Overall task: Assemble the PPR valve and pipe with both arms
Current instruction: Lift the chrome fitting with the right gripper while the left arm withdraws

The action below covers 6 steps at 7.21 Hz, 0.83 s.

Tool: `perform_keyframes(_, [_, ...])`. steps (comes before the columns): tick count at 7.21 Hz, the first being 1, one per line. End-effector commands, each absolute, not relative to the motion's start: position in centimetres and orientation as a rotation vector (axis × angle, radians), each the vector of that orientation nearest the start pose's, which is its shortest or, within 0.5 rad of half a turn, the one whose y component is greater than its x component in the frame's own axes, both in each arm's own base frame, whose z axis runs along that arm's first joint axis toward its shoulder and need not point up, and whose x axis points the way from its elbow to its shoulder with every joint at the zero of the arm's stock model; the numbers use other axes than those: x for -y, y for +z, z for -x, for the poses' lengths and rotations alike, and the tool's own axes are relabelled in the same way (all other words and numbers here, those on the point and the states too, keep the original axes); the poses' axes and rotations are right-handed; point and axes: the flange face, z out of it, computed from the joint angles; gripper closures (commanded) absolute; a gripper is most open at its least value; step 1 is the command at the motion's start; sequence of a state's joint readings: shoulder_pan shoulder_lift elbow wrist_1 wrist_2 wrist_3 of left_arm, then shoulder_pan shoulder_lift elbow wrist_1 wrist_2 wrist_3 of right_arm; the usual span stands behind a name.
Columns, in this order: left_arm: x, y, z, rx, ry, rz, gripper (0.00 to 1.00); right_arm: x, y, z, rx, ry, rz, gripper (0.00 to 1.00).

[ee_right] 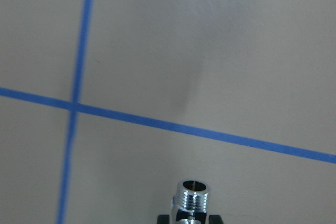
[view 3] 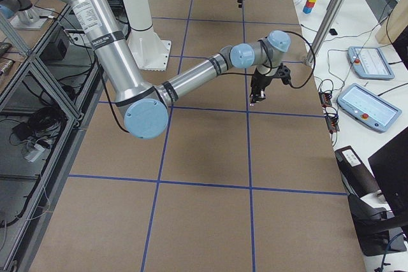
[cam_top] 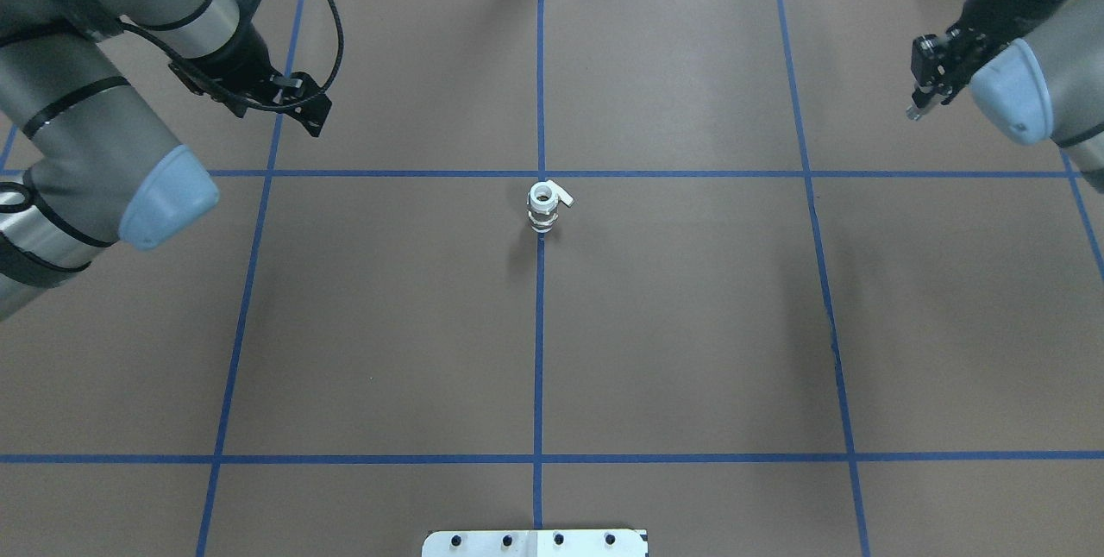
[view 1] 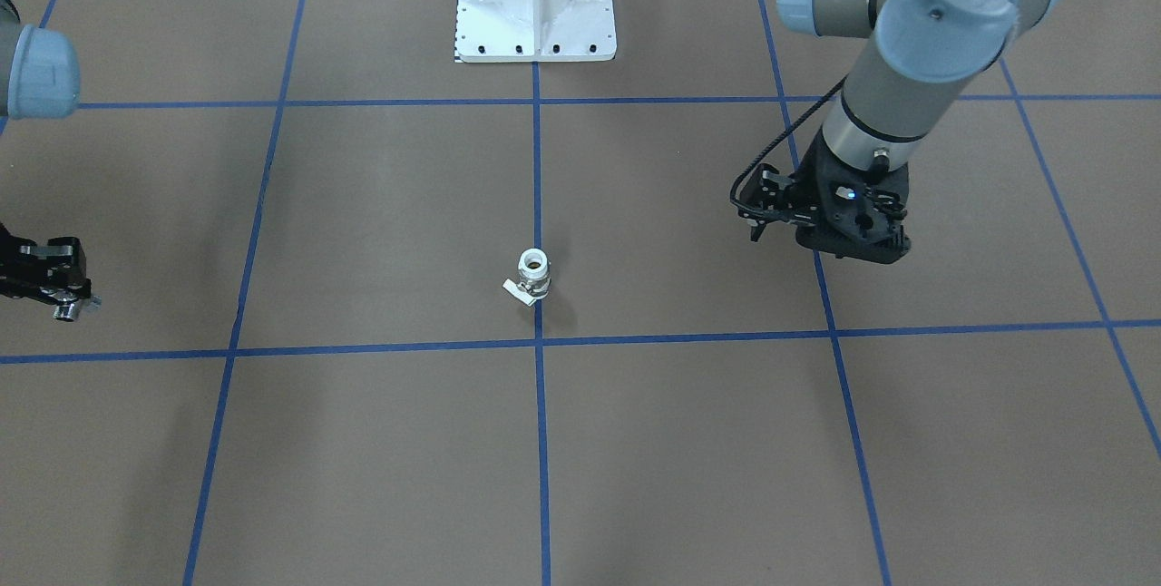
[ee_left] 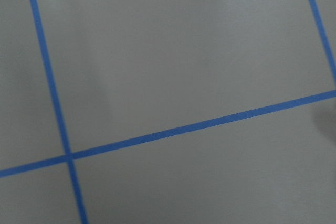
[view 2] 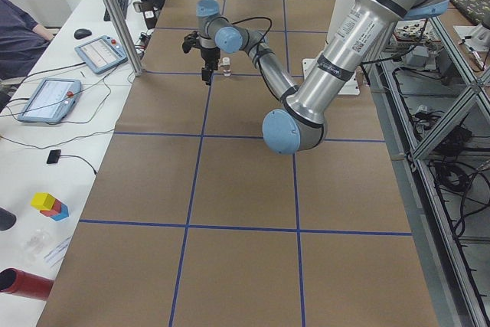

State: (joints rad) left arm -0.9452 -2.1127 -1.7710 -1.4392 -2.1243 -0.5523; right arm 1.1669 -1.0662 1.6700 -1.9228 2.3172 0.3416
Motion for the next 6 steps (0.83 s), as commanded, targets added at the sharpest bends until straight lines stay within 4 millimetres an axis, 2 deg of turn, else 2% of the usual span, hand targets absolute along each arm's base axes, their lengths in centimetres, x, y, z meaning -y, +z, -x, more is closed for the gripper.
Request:
perform_keyframes(1, [57.7,33.7,-24.5,-0.745,0.302,-0.204,0.0,60.8,23.9,28.1,0.803,-0.067,0.081,1.0])
perform_keyframes(2, [57.8,36.2,-22.4,-0.729,0.307,-0.21,0.0,58.6,20.1,34.2,0.775,-0.04,0.086,1.0])
perform_keyframes(3, [58.6,38.0,-20.3,-0.714,0.317,-0.223,0.0,57.2,17.0,39.6,0.752,-0.024,0.101,1.0])
perform_keyframes(4, [58.3,39.5,-19.5,-0.702,0.334,-0.218,0.0,56.8,14.4,44.0,0.735,-0.031,0.119,1.0])
perform_keyframes(5, [58.2,39.7,-19.5,-0.704,0.335,-0.218,0.0,55.4,13.3,46.5,0.732,-0.036,0.13,1.0])
perform_keyframes(6, [58.3,39.9,-19.6,-0.703,0.332,-0.213,0.0,54.5,12.5,47.5,0.745,-0.031,0.133,1.0])
